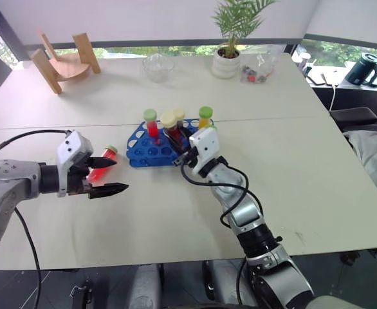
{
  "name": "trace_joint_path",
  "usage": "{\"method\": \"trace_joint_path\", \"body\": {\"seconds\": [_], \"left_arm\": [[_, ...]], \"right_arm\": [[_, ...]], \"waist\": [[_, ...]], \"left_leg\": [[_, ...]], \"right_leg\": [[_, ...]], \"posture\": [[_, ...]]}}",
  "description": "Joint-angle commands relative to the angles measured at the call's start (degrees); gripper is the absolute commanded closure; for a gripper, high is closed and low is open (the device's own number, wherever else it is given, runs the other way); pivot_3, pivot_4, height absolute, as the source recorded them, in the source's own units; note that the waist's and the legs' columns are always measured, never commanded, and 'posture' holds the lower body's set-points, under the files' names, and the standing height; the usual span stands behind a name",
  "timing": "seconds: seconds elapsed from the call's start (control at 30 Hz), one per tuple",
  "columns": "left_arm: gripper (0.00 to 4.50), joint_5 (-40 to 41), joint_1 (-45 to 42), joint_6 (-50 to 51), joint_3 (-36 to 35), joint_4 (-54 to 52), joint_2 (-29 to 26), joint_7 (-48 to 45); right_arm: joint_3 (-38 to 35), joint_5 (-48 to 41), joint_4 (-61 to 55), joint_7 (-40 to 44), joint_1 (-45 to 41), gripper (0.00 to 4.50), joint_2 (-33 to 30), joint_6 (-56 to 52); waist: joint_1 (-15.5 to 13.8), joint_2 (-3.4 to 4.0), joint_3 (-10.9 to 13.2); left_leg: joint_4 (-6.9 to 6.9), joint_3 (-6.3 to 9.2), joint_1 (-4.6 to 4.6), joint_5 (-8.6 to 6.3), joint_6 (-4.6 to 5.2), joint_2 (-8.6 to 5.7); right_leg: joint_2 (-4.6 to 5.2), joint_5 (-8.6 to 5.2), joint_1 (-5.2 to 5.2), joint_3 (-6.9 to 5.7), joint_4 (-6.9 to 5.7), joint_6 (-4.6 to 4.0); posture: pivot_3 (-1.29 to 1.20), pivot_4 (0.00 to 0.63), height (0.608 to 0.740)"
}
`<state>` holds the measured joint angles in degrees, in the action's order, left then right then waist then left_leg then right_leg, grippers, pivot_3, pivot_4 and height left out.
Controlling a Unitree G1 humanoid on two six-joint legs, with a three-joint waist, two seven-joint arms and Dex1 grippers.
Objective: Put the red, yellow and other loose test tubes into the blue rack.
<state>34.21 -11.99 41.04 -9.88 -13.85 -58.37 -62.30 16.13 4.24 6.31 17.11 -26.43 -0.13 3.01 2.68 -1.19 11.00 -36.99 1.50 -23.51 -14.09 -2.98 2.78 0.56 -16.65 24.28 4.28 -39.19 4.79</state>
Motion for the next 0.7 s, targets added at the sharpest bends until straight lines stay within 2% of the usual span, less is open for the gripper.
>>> {"method": "trace_joint_path", "body": {"seconds": [0.03,0.47,0.53,0.57,0.7], "left_arm": [[0.00,-0.3,-0.6,-0.6,0.0,-0.8,0.2,0.1],[0.00,-1.0,-0.6,-0.9,0.0,-0.6,0.5,0.2],[0.00,-1.1,-0.4,-1.0,-0.3,-0.4,0.4,0.1],[0.00,-1.2,-0.3,-1.0,-0.3,-0.4,0.3,0.0],[0.00,-1.4,-0.5,-1.1,-0.4,-0.2,0.4,0.1]], "right_arm": [[0.5,1.1,-0.8,-0.2,0.6,3.64,-0.4,0.5],[0.6,1.7,1.2,-1.5,0.4,3.64,1.7,-0.2],[0.4,2.7,0.3,-3.0,1.0,2.62,1.7,-0.4],[0.4,3.2,-0.5,-3.6,1.5,2.40,1.6,-0.6],[1.0,4.1,-3.4,-4.2,3.3,0.56,1.3,-1.5]], "waist": [[0.0,0.00,0.0],[0.0,-0.01,0.0],[0.0,0.00,0.0],[0.0,-0.01,0.0],[0.0,0.00,0.0]], "left_leg": [[0.00,0.00,0.00,0.00,0.00,0.00],[-0.01,0.00,0.03,0.00,0.00,0.00],[-0.01,0.00,0.03,0.00,0.00,0.00],[0.00,0.00,0.04,0.00,0.00,0.00],[0.01,0.00,0.03,0.00,0.00,0.00]], "right_leg": [[0.00,0.00,0.00,0.00,0.00,0.00],[0.00,0.00,-0.03,0.00,-0.01,0.00],[0.00,0.00,-0.03,0.00,-0.01,0.00],[0.00,0.00,-0.03,0.00,-0.01,0.00],[0.00,0.00,-0.02,0.00,-0.01,0.00]], "posture": [[0.00,0.150,0.740],[0.00,0.150,0.740],[0.00,0.150,0.740],[0.00,0.150,0.740],[0.00,0.150,0.740]]}}
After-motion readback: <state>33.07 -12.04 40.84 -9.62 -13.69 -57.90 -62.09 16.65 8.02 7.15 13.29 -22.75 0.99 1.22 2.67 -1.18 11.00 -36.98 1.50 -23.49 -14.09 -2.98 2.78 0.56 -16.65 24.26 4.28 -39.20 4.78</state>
